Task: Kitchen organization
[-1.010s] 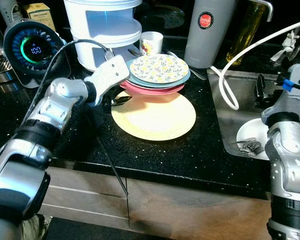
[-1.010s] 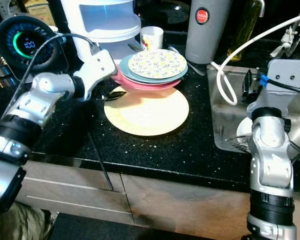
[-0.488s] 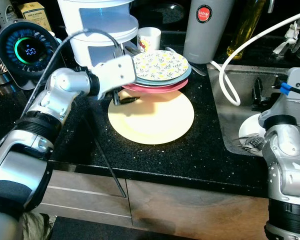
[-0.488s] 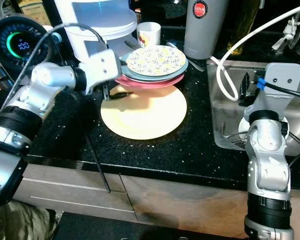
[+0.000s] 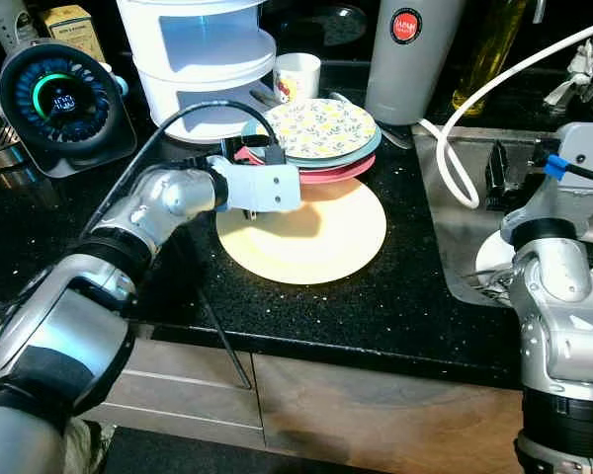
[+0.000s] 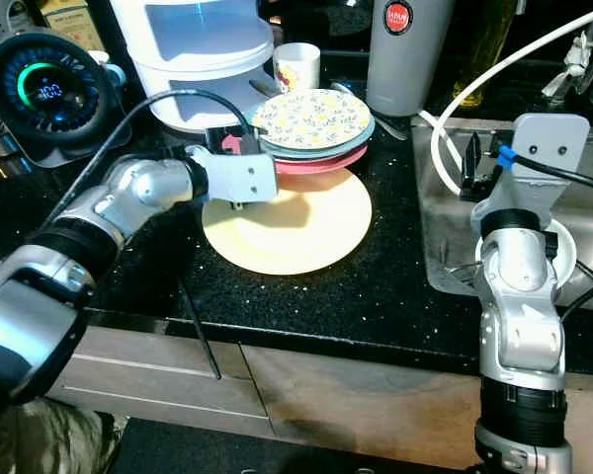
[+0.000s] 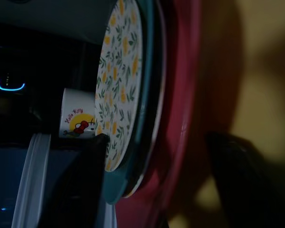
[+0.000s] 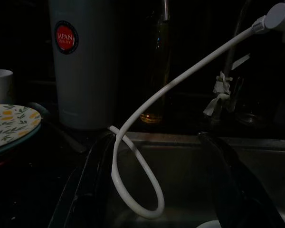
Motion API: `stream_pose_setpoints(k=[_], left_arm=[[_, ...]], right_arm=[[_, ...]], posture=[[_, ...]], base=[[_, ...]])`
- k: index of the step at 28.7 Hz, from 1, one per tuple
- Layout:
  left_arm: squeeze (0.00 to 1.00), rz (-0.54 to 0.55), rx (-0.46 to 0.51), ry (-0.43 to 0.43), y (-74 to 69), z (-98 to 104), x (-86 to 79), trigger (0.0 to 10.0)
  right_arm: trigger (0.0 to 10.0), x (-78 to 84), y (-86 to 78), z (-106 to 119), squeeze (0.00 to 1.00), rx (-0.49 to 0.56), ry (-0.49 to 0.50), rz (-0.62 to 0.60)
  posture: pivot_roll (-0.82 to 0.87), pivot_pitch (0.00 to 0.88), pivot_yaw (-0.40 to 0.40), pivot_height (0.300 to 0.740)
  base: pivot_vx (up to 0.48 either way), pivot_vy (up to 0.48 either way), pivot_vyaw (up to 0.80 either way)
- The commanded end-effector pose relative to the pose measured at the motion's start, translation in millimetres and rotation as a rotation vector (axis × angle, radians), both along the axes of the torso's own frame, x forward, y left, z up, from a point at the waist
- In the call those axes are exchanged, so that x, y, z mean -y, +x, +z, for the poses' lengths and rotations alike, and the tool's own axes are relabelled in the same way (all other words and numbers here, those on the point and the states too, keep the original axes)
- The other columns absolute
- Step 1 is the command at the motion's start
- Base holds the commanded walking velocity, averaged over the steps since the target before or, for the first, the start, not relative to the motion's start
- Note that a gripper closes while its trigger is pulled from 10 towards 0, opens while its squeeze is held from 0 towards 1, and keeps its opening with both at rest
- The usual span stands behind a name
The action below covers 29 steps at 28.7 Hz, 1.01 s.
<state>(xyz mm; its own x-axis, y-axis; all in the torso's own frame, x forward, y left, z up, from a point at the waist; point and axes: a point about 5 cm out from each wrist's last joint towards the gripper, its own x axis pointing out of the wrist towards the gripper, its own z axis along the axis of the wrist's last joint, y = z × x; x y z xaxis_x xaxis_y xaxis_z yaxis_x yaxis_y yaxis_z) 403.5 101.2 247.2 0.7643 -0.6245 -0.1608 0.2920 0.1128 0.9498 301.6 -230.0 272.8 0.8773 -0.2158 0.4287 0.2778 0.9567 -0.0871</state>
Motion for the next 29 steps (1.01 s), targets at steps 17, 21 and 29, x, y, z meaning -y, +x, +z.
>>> stream_pose_setpoints(k=[17,21,29], left_arm=[[0.00,-0.102,0.286,0.151,-6.9,14.5,-13.9,10.0],[0.00,-0.233,0.314,0.156,-21.4,29.3,-17.2,10.0],[0.00,-0.447,0.326,0.189,-67.1,57.9,-31.6,10.0]], right_arm=[[10.0,-2.8,2.2,4.2,0.00,0.015,0.012,0.015],[10.0,-2.2,2.2,3.6,0.00,0.011,0.011,0.016],[10.0,-5.4,6.5,0.3,0.00,-0.005,0.011,0.037]], posture=[[0.03,0.110,0.054,0.740],[0.04,0.113,0.049,0.740],[0.08,0.121,0.029,0.740]], base=[[0.000,0.000,0.00],[0.000,0.000,0.00],[0.000,0.000,0.00]])
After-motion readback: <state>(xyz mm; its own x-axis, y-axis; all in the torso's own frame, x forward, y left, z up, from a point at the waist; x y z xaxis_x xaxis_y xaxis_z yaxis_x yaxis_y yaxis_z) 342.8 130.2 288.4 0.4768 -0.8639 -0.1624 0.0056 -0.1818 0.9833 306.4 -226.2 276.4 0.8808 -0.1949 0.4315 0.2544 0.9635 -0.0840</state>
